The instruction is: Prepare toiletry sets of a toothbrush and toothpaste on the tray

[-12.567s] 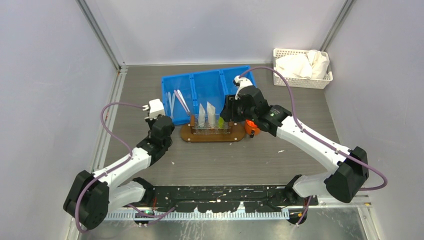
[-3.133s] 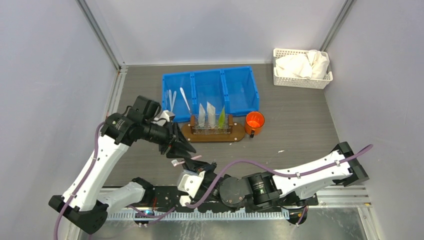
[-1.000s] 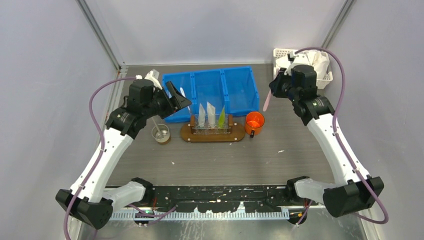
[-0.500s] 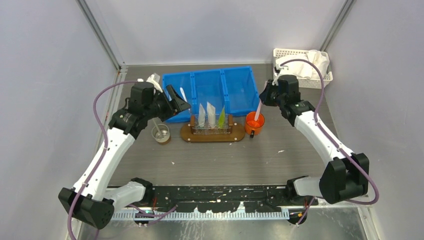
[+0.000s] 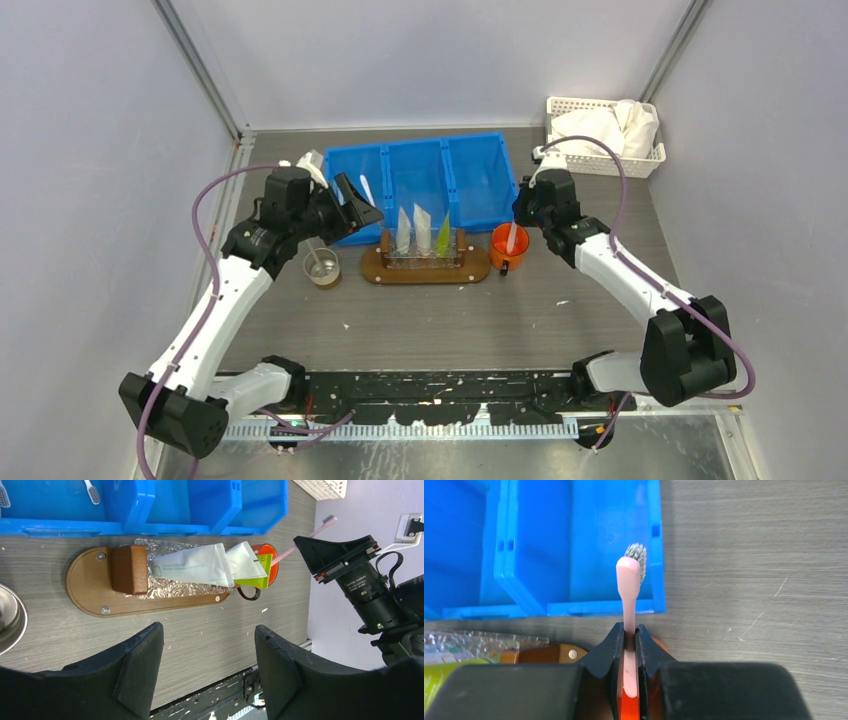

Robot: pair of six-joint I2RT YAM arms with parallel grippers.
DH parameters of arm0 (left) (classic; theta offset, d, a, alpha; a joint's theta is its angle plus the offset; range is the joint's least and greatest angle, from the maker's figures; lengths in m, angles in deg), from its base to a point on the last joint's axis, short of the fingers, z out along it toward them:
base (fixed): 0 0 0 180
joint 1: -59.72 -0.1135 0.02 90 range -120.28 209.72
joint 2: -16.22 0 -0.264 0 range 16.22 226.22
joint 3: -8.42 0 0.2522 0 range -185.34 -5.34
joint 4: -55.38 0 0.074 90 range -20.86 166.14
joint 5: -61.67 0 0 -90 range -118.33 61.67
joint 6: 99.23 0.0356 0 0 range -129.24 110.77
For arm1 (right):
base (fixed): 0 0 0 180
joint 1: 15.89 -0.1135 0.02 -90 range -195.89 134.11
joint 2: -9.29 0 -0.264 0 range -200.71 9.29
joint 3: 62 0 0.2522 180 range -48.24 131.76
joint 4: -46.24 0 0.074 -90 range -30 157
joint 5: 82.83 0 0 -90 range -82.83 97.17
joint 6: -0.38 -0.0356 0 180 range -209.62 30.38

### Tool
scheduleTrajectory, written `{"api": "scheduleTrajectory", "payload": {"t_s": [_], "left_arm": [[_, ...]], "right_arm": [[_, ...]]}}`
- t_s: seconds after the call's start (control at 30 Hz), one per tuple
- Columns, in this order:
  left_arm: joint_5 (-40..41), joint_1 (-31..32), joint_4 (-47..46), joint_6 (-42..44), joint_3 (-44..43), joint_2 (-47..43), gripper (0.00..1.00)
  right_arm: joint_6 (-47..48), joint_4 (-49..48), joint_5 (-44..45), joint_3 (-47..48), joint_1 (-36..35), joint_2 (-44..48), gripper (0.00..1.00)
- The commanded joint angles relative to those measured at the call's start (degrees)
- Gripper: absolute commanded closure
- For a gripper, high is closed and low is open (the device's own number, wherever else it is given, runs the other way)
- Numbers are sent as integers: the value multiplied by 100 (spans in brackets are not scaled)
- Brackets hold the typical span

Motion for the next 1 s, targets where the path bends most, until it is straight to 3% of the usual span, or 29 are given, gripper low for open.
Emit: {"api": "scheduleTrajectory", "payload": {"t_s": [0.0, 0.37, 0.43, 0.57, 0.7, 0.83, 0.97], "left_arm": [[-78, -43, -313, 14, 69, -48, 33], [-55, -43, -361, 3, 193, -123, 33], [24, -43, -312, 59, 156, -124, 31], [573, -136, 252, 402, -176, -16, 14], [614, -721, 686, 551, -428, 241, 1], [905, -1337, 1239, 476, -690, 430, 0], [1890, -1562, 1695, 429, -898, 287, 0]], "right_arm": [[124, -268, 500, -268, -280, 94, 90], [9, 375, 466, -479, -320, 1051, 55], [-57, 523, 387, -428, -325, 1261, 53], [-352, 1027, 506, -265, -319, 1752, 54], [-609, 1704, 517, 20, -321, 1688, 55], [-957, 2133, 609, 206, -322, 1352, 55], [-1197, 2085, 738, 121, -266, 1106, 55]]}}
